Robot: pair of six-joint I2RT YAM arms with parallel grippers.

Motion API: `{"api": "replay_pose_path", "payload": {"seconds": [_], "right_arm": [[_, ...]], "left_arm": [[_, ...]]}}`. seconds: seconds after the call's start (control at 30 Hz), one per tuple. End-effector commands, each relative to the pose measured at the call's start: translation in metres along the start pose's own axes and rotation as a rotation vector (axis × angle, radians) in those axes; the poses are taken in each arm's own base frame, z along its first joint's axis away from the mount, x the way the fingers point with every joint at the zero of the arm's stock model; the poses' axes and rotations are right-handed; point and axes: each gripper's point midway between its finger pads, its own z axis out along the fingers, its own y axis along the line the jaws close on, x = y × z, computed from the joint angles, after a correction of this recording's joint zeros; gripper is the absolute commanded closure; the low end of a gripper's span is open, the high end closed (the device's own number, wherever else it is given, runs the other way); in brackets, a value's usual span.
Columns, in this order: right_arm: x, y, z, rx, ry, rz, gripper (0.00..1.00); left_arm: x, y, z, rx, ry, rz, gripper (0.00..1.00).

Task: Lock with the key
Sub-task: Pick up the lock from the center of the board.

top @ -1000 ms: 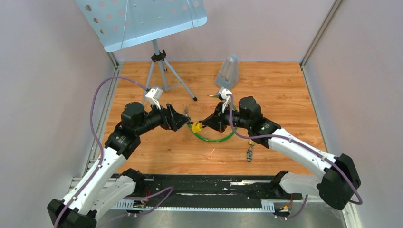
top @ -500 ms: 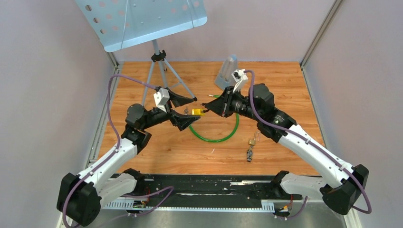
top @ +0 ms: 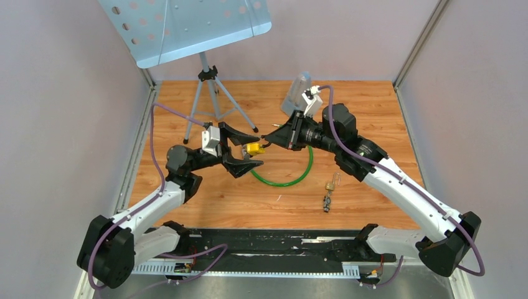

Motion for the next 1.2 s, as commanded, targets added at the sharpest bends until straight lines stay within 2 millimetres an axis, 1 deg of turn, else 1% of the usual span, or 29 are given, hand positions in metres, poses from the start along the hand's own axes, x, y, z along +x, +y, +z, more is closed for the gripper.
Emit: {"api": "replay_pose_path", "payload": {"seconds": [0.0, 0.07, 0.13, 0.2, 0.27, 0.4, 0.53, 0.63, 0.7, 0.77, 0.8, 0.83, 0.87, 0.9, 0.93, 0.97, 1.03, 1.07, 1.1, 1.13, 1.17], "right_arm": [[-0.027, 0.046, -0.015, -0.129, -0.071, 0.002, 1.00], [-0.026, 0.046, -0.015, -0.133, -0.067, 0.008, 1.00], [-0.026, 0.046, -0.015, -0.132, -0.067, 0.014, 1.00], [-0.025, 0.046, -0.015, -0.133, -0.064, 0.019, 1.00], [-0.025, 0.046, -0.015, -0.134, -0.062, 0.023, 1.00], [-0.027, 0.053, -0.017, -0.155, -0.060, 0.015, 1.00], [-0.027, 0.058, -0.018, -0.178, -0.051, 0.014, 1.00], [-0.024, 0.059, -0.017, -0.187, -0.033, 0.023, 1.00], [-0.023, 0.060, -0.017, -0.191, -0.024, 0.029, 1.00], [-0.021, 0.059, -0.017, -0.192, -0.018, 0.032, 1.00], [-0.021, 0.059, -0.017, -0.191, -0.016, 0.035, 1.00], [-0.020, 0.058, -0.016, -0.188, -0.014, 0.039, 1.00], [-0.019, 0.056, -0.015, -0.185, -0.012, 0.045, 1.00], [-0.019, 0.056, -0.014, -0.184, -0.009, 0.050, 1.00], [-0.019, 0.054, -0.013, -0.179, -0.007, 0.056, 1.00], [-0.018, 0.051, -0.012, -0.173, -0.004, 0.064, 1.00], [-0.015, 0.043, -0.009, -0.153, 0.002, 0.081, 0.99], [-0.015, 0.039, -0.008, -0.142, -0.001, 0.085, 0.93], [-0.015, 0.034, -0.007, -0.129, -0.005, 0.081, 0.73], [-0.016, 0.029, -0.007, -0.115, -0.018, 0.065, 0.52], [-0.018, 0.023, -0.007, -0.096, -0.035, 0.040, 0.32]], "left_arm": [[-0.008, -0.003, -0.005, -0.034, -0.041, 0.061, 0.13], [-0.007, 0.002, -0.007, -0.064, -0.036, 0.064, 0.11], [-0.007, 0.004, -0.007, -0.082, -0.033, 0.060, 0.13], [-0.009, 0.006, -0.008, -0.091, -0.038, 0.061, 0.17], [-0.010, 0.006, -0.008, -0.093, -0.048, 0.076, 0.26], [-0.008, 0.011, -0.010, -0.123, -0.071, 0.097, 0.36], [-0.003, 0.009, -0.009, -0.103, -0.062, 0.082, 0.41], [-0.001, 0.006, -0.007, -0.070, -0.054, 0.073, 0.41], [-0.001, 0.003, -0.006, -0.049, -0.048, 0.067, 0.45], [-0.002, 0.001, -0.005, -0.038, -0.048, 0.069, 0.53], [-0.003, 0.000, -0.005, -0.030, -0.049, 0.072, 0.60], [-0.004, -0.001, -0.005, -0.025, -0.050, 0.074, 0.64], [-0.004, -0.002, -0.004, -0.014, -0.048, 0.077, 0.75], [-0.005, -0.003, -0.004, -0.008, -0.048, 0.078, 0.81], [-0.005, -0.003, -0.003, -0.006, -0.049, 0.078, 0.96], [-0.006, -0.002, -0.003, -0.010, -0.052, 0.071, 0.99], [-0.008, -0.001, -0.003, -0.027, -0.063, 0.063, 1.00], [-0.010, 0.001, -0.004, -0.041, -0.074, 0.065, 1.00], [-0.010, 0.005, -0.004, -0.066, -0.074, 0.051, 1.00], [-0.015, 0.006, -0.004, -0.078, -0.077, 0.047, 1.00], [-0.006, 0.011, -0.004, -0.108, -0.038, -0.007, 1.00]]}}
